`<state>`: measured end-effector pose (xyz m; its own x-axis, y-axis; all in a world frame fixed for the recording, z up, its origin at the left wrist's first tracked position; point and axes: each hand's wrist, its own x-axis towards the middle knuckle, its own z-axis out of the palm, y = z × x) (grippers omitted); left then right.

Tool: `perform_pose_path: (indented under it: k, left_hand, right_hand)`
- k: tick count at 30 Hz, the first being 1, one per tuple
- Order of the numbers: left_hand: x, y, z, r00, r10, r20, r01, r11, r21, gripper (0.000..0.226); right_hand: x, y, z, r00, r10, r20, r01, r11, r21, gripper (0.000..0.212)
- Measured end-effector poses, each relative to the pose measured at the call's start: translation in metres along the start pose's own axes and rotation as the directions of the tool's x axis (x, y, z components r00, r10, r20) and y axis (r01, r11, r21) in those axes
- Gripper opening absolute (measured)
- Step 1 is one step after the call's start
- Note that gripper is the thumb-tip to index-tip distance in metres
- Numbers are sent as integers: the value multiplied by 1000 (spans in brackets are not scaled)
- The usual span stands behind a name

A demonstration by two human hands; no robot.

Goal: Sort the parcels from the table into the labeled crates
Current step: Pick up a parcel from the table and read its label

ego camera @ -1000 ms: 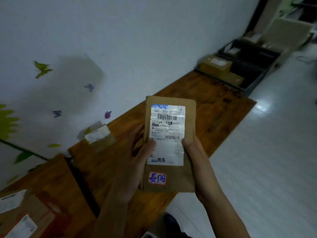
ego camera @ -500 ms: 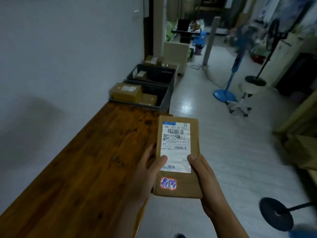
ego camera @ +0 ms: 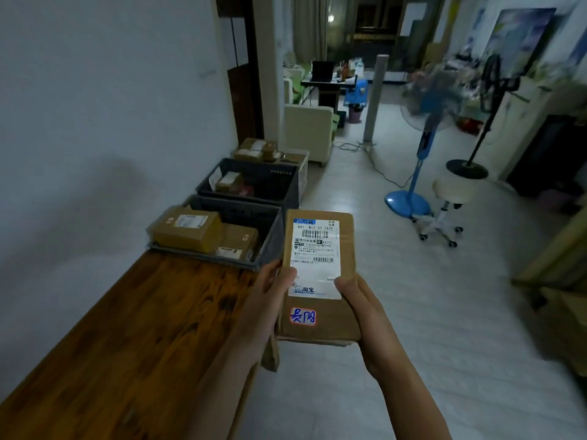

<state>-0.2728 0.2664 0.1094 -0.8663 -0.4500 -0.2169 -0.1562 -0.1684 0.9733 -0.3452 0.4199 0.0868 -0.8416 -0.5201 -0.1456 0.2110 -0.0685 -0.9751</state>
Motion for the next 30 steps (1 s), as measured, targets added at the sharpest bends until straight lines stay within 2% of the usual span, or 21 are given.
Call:
perform_pose_path:
  k: [5,9,12,17,26,30]
  left_hand:
    - [123,4,-2,998,-32,-45,29,997,-73,40]
    - [240,10,-8,996,-28,-82,18,993,-119,32]
    - [311,32,-10,996,-40,-80,27,987,-158,29]
    - [423,60,-13,991,-58,-120,33,979,-201,28]
    - [627,55,-9,947,-129,-294,41,957,-286,38]
    - [705,63,2,900,-157,-406,19,946,-325,39]
  right_hand:
    - [125,1,-8,999,25,31,-24,999,-46,42]
    - [246,-5,-7,996,51,74,-46,997,-63,44]
    - [320,-22,-6,993,76,89,-70,995,-67,54]
    - [440,-46,-9,987,105,118,-96,992,-81,56]
    - [684,-34,-28,947,221,231,-184,968,-174,60]
    - [791,-34,-33,890,304,341,-226,942,-249,68]
